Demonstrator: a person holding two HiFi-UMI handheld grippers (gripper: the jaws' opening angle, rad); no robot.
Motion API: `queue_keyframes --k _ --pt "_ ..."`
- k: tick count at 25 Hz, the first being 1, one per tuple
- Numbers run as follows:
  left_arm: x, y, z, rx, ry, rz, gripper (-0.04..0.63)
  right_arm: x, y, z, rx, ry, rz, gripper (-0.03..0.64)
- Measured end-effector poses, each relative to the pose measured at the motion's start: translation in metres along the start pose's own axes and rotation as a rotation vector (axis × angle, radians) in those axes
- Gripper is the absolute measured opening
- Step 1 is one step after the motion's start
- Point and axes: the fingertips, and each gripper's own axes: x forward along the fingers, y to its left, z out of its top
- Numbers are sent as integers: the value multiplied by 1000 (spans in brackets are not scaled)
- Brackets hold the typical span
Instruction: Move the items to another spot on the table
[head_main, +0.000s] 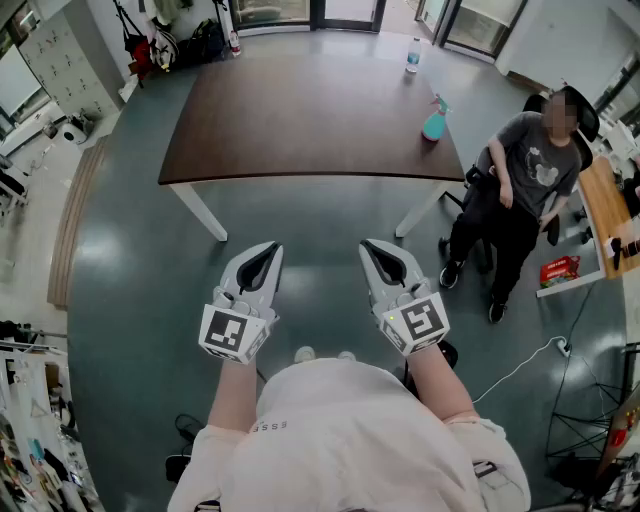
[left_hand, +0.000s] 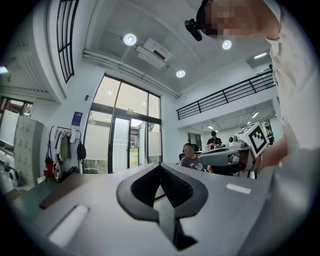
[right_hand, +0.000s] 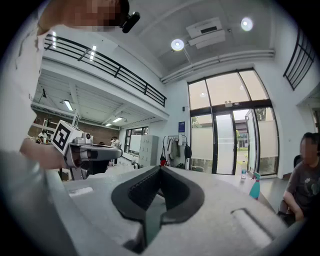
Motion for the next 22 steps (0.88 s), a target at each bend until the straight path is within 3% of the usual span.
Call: queue_keyframes --k 15,22 --pt "-3 1 -7 -30 14 -49 17 -1 2 -11 -19 26 -32 -12" --pt "-8 15 -25 -41 32 -73 17 4 -4 -23 61 48 -96 -12"
